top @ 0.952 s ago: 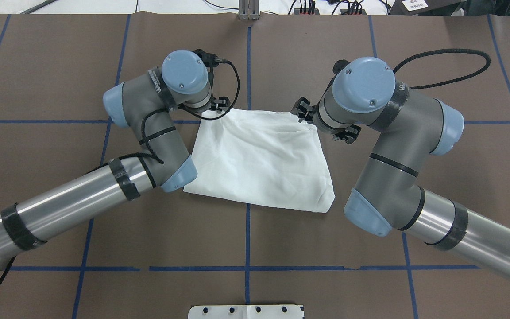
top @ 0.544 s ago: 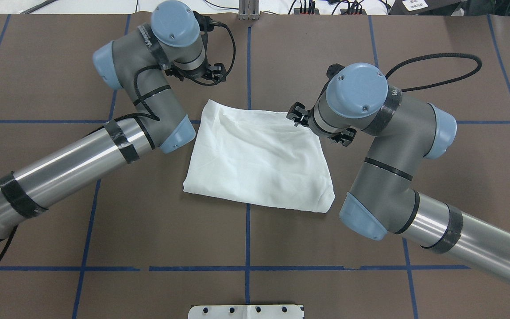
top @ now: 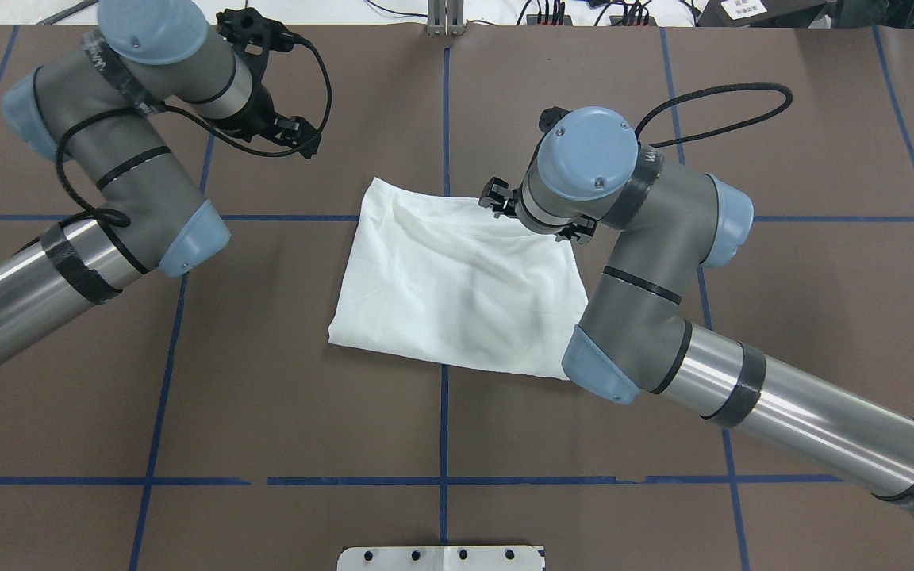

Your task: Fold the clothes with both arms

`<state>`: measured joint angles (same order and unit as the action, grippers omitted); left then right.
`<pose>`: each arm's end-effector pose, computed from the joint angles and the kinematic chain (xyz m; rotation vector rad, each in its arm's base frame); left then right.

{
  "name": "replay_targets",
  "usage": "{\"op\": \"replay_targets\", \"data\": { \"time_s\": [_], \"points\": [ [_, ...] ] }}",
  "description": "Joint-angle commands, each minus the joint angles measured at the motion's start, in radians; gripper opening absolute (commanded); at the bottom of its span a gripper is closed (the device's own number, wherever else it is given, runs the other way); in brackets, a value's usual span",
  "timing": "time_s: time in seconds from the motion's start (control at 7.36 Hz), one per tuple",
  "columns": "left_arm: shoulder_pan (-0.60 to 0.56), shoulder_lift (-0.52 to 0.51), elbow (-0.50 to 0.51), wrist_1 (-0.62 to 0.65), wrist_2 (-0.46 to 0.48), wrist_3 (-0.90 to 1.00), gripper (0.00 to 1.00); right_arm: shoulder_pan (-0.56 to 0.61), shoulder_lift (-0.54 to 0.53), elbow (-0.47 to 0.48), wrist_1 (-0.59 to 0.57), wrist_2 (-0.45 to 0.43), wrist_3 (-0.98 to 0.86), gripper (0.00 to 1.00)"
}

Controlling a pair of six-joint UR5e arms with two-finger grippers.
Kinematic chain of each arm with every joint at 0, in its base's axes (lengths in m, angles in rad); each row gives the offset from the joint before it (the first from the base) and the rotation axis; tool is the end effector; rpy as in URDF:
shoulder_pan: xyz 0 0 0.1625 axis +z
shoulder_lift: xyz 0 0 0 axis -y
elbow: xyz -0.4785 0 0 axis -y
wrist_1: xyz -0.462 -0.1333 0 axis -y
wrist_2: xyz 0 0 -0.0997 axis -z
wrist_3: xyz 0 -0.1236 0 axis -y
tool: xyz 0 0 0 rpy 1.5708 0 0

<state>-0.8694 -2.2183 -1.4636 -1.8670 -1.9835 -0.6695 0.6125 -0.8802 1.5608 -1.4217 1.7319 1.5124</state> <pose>0.4753 -0.6924 0.3084 0.3926 0.8228 0.2022 -0.6067 -0.5650 0.2495 0.1304 -0.8392 0.4540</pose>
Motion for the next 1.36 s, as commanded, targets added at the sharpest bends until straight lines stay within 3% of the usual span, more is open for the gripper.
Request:
{"op": "replay_targets", "data": {
  "time_s": [0.0,0.41,0.95,1.09,1.22],
  "points": [
    [-0.016,0.042,-0.027,-0.001,-0.017,0.044,1.0,-0.029,0.076,-0.126,0.03,-0.066,-0.006,1.0],
    [-0.016,0.043,-0.027,-0.006,-0.017,0.044,1.0,-0.077,0.084,-0.128,0.026,-0.084,-0.015,1.0],
    [-0.016,0.043,-0.034,-0.011,-0.017,0.044,1.0,-0.054,0.082,-0.136,-0.061,-0.091,-0.226,1.0],
    [-0.019,0.043,-0.058,-0.006,-0.017,0.044,1.0,-0.004,0.082,-0.134,-0.104,-0.03,-0.313,1.0],
    [-0.022,0.057,-0.09,0.002,-0.017,0.044,1.0,0.082,0.063,-0.13,-0.111,0.106,-0.401,1.0]
  ]
}}
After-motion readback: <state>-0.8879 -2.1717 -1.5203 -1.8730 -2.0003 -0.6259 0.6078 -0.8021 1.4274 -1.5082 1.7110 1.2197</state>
